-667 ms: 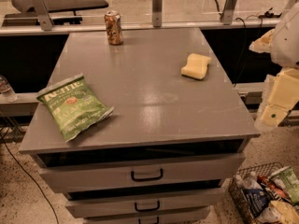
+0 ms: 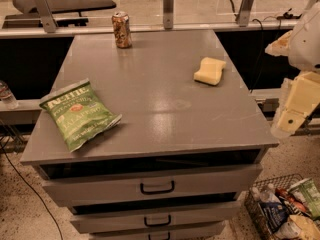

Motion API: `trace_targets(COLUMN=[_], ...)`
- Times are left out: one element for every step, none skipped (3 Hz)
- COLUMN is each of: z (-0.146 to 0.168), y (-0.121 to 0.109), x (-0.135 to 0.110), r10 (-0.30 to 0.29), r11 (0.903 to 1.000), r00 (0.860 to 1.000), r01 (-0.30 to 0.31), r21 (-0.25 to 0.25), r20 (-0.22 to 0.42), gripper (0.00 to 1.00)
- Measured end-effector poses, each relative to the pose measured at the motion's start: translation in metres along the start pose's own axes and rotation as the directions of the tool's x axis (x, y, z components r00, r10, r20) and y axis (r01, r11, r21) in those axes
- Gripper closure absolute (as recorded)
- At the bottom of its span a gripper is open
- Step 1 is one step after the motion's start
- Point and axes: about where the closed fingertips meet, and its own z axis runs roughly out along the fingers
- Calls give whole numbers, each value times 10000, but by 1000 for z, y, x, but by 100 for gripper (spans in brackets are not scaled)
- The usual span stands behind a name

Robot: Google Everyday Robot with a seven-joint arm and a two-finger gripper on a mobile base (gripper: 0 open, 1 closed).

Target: Move sponge near orange can

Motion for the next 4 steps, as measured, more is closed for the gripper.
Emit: trace_targets(z=[27,66,102,135], y=[-28,-70,-112,-145], x=[-6,-16,-33,-41], r10=[208,759,1446,2568], r11=[9998,9959,9825,9499], r00=[9982,9881,9698,9382], r01=[-212,-817,-1642,-2893], r21=[68,382,875,1185], r20=[567,1336,1962,2321], gripper=[0,0,0,0])
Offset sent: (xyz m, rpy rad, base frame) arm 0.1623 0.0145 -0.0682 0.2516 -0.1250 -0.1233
